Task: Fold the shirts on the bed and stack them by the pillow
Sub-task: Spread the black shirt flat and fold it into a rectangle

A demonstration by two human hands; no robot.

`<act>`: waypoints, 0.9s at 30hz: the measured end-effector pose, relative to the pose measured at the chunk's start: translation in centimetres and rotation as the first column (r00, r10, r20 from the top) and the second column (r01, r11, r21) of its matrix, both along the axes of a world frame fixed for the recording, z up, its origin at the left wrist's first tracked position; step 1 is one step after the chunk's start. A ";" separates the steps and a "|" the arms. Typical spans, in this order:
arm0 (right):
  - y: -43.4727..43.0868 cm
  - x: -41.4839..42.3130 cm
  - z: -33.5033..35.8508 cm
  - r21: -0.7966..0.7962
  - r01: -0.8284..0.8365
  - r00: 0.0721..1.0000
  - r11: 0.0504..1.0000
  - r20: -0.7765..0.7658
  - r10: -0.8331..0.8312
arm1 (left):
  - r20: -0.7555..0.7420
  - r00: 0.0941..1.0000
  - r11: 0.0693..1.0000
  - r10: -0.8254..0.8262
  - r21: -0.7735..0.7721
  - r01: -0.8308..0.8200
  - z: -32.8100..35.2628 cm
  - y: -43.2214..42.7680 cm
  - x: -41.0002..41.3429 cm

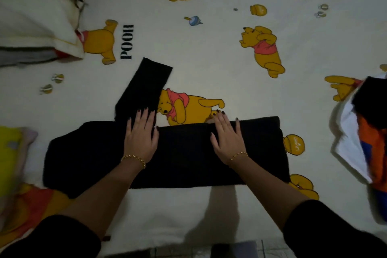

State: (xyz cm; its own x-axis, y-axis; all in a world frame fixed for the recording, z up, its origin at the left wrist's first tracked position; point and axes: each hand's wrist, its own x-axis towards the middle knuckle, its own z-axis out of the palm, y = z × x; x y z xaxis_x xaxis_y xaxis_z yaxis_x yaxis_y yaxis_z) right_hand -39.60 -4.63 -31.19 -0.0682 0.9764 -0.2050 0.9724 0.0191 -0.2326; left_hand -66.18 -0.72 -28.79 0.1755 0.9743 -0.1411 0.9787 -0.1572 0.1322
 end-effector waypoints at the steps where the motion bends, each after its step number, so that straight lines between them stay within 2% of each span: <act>1: 1.1 -1.8 0.3 -0.005 -0.039 0.999 0.999 -0.019 0.039 | 0.028 0.998 0.998 0.055 0.018 -0.056 0.2 0.5 -1.3; 3: 3.5 -6.0 0.6 -0.004 -0.115 0.992 0.993 -0.049 0.115 | 0.060 0.987 0.988 0.147 0.034 -0.149 0.6 1.2 -4.5; 10: 11.3 -17.7 1.9 0.030 -0.373 0.925 0.927 -0.066 0.374 | 0.093 0.953 0.957 0.287 0.023 -0.290 0.8 2.5 -11.6; 14: 14.3 -22.6 2.6 -0.062 -0.595 0.803 0.801 0.000 0.596 | 0.122 0.946 0.954 0.300 -0.022 -0.300 0.9 2.7 -13.9; 17: 15.1 -23.7 3.1 -0.128 -0.669 0.727 0.732 0.093 0.680 | 0.172 0.942 0.958 0.287 -0.049 -0.283 0.8 2.6 -14.4; 20: 15.4 -22.4 3.9 -0.059 -0.653 0.749 0.755 0.099 0.655 | 0.271 0.935 0.972 0.230 -0.116 -0.206 1.4 2.6 -14.2; 21: 15.4 -21.6 4.2 -0.020 -0.651 0.758 0.759 0.038 0.651 | 0.302 0.932 0.975 0.203 -0.152 -0.163 1.8 2.8 -13.9; 24: 14.9 -18.8 6.2 0.085 -0.581 0.767 0.810 -0.278 0.579 | 0.361 0.929 0.957 0.080 -0.290 0.031 3.3 4.0 -12.3; 27: 13.7 -16.1 9.1 0.137 -0.505 0.758 0.852 -0.403 0.513 | 0.283 0.939 0.897 -0.194 -0.337 0.287 4.2 5.5 -9.6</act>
